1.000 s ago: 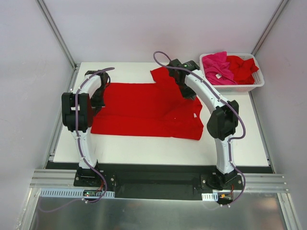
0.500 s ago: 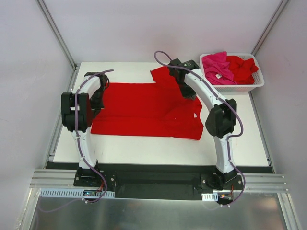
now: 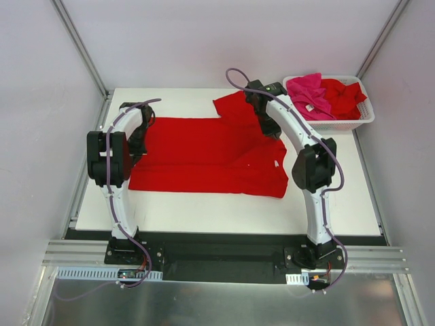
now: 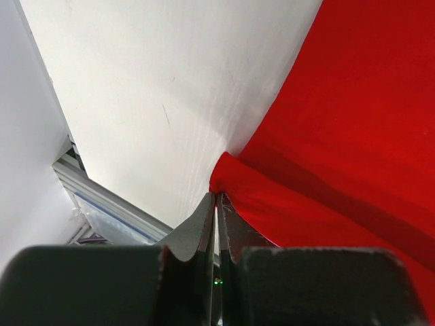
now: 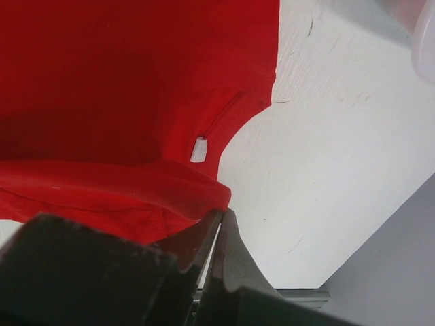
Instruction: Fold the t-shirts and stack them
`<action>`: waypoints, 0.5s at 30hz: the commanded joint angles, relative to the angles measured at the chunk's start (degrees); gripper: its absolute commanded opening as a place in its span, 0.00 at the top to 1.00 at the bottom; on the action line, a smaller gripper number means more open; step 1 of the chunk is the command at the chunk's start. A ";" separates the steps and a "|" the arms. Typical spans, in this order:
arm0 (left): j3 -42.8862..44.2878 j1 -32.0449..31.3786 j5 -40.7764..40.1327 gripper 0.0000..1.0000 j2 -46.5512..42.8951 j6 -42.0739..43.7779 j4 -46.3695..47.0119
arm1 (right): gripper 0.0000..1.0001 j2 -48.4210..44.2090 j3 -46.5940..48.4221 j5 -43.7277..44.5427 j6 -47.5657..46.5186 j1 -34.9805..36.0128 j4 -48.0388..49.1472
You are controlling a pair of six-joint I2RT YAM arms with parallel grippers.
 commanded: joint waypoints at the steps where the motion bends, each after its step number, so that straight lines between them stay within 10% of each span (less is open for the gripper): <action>1: 0.10 0.66 -2.45 1.00 -1.47 -0.23 -2.13 | 0.99 0.87 3.00 -0.15 0.98 -0.13 -9.44; 6: 0.81 0.66 -3.24 0.91 -1.21 -0.58 -3.01 | 0.78 1.40 3.53 -0.76 1.16 -0.31 -9.44; 15: 4.58 0.58 -7.80 0.16 -3.48 -3.30 -6.79 | 0.12 -4.48 1.87 3.01 2.83 0.31 -10.15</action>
